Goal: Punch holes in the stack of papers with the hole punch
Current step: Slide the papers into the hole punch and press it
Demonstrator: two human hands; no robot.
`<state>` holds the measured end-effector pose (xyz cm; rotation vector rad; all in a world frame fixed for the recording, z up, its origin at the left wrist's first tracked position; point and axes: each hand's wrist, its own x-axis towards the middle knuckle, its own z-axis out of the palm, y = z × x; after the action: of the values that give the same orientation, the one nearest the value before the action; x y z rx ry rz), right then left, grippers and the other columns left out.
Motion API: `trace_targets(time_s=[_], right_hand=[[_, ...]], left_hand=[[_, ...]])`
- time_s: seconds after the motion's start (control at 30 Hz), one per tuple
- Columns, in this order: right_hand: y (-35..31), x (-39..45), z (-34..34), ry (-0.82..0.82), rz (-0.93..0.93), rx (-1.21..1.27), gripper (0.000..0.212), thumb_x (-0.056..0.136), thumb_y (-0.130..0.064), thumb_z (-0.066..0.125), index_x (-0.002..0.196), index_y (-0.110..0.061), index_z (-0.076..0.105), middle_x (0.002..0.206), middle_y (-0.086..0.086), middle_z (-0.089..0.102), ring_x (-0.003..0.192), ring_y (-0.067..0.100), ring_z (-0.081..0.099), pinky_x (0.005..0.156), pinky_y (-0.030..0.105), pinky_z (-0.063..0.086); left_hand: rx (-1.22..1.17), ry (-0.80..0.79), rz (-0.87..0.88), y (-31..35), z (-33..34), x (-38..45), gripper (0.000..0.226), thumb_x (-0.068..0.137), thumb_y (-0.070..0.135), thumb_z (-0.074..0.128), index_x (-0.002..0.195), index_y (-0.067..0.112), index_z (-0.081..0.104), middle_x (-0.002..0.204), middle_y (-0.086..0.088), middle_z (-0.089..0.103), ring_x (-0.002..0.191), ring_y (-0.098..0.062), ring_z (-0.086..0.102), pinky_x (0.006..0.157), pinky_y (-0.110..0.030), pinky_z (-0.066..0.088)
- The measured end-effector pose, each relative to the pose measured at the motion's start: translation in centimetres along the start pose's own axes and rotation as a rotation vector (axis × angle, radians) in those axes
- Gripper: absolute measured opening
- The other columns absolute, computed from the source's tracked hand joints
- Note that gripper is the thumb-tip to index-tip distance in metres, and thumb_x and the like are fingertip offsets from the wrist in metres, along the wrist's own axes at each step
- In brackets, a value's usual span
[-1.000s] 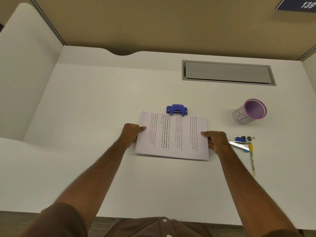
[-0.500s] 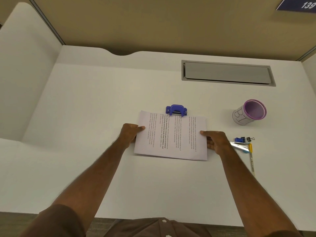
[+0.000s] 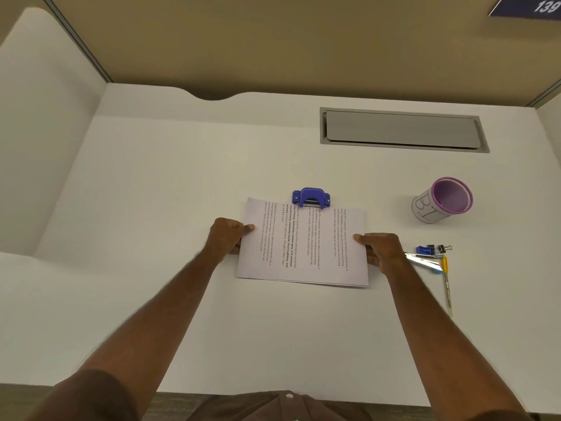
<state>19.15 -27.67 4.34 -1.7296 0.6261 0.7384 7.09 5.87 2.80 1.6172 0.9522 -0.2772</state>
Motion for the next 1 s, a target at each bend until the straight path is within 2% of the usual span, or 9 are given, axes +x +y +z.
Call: trace_targets(time_s=[0.1, 0.2, 0.27, 0.37, 0.47, 0.57, 0.67, 0.83, 1.0], right_hand=[[-0.1, 0.1, 0.0, -0.008, 0.006, 0.007, 0.034, 0.084, -0.007, 0.075, 0.113, 0.009, 0.063, 0.108, 0.025, 0.070, 0.096, 0.041, 0.070, 0.070, 0.043, 0.058], [-0.1, 0.2, -0.1, -0.011, 0.016, 0.005, 0.035, 0.085, -0.007, 0.075, 0.113, 0.008, 0.062, 0.108, 0.024, 0.071, 0.096, 0.040, 0.070, 0.078, 0.047, 0.059], [-0.2, 0.2, -0.1, -0.013, 0.022, 0.017, 0.033, 0.085, -0.006, 0.074, 0.112, 0.009, 0.062, 0.107, 0.024, 0.071, 0.094, 0.039, 0.070, 0.077, 0.047, 0.058], [-0.2, 0.1, -0.1, -0.014, 0.031, 0.038, 0.024, 0.084, -0.005, 0.075, 0.102, 0.005, 0.063, 0.102, 0.023, 0.071, 0.087, 0.036, 0.070, 0.065, 0.040, 0.058], [-0.3, 0.2, -0.1, -0.016, 0.036, 0.033, 0.016, 0.083, -0.005, 0.075, 0.092, 0.001, 0.064, 0.097, 0.021, 0.072, 0.079, 0.032, 0.071, 0.060, 0.037, 0.058], [-0.3, 0.4, -0.2, -0.033, 0.043, 0.040, 0.014, 0.083, -0.005, 0.075, 0.090, 0.000, 0.064, 0.096, 0.020, 0.072, 0.080, 0.032, 0.071, 0.063, 0.039, 0.059], [-0.3, 0.6, -0.4, -0.044, 0.052, 0.049, 0.014, 0.083, -0.006, 0.076, 0.091, -0.001, 0.065, 0.093, 0.018, 0.074, 0.080, 0.031, 0.073, 0.061, 0.038, 0.059], [-0.4, 1.1, -0.7, -0.063, 0.066, 0.060, 0.015, 0.083, -0.006, 0.076, 0.092, 0.000, 0.066, 0.085, 0.014, 0.076, 0.071, 0.027, 0.075, 0.055, 0.034, 0.060], [-0.7, 1.5, -0.7, -0.055, 0.076, 0.064, 0.014, 0.082, -0.007, 0.077, 0.089, -0.002, 0.065, 0.074, 0.009, 0.076, 0.062, 0.022, 0.075, 0.046, 0.030, 0.057]], left_hand=[[0.084, 0.132, 0.013, 0.8, -0.2, 0.3, 0.029, 0.085, 0.031, 0.078, 0.073, 0.006, 0.070, 0.075, -0.015, 0.077, 0.061, -0.028, 0.075, 0.062, -0.044, 0.065], [0.328, 0.361, 0.125, 2.6, -0.1, 0.6, 0.020, 0.086, 0.036, 0.069, 0.077, 0.019, 0.070, 0.081, 0.003, 0.077, 0.072, -0.023, 0.072, 0.074, -0.034, 0.060], [0.421, 0.419, 0.252, 4.3, 0.6, 0.9, 0.011, 0.087, 0.032, 0.062, 0.079, 0.027, 0.068, 0.086, 0.009, 0.073, 0.079, -0.016, 0.066, 0.072, -0.026, 0.048], [0.444, 0.330, 0.490, 7.2, 2.5, 1.6, 0.012, 0.090, 0.025, 0.062, 0.084, 0.029, 0.071, 0.087, 0.011, 0.072, 0.079, -0.011, 0.065, 0.072, -0.024, 0.044], [0.547, 0.155, 0.640, 10.1, 4.6, 2.9, 0.013, 0.093, 0.028, 0.065, 0.096, 0.023, 0.076, 0.101, 0.005, 0.074, 0.088, -0.013, 0.066, 0.080, -0.027, 0.048], [0.668, -0.057, 0.628, 12.5, 6.9, 4.1, 0.021, 0.094, 0.033, 0.067, 0.109, 0.022, 0.075, 0.115, 0.003, 0.072, 0.102, -0.016, 0.065, 0.089, -0.032, 0.049], [0.826, -0.199, 0.560, 13.9, 8.6, 5.2, 0.034, 0.092, 0.039, 0.069, 0.121, 0.022, 0.072, 0.128, 0.000, 0.068, 0.115, -0.019, 0.061, 0.095, -0.034, 0.047], [0.903, -0.264, 0.523, 15.0, 9.5, 6.3, 0.037, 0.089, 0.039, 0.073, 0.121, 0.020, 0.074, 0.123, -0.005, 0.071, 0.111, -0.021, 0.063, 0.085, -0.031, 0.047], [0.844, -0.309, 0.508, 15.1, 9.5, 6.6, 0.030, 0.089, 0.032, 0.074, 0.114, 0.015, 0.077, 0.114, -0.007, 0.076, 0.104, -0.022, 0.066, 0.086, -0.032, 0.050]])
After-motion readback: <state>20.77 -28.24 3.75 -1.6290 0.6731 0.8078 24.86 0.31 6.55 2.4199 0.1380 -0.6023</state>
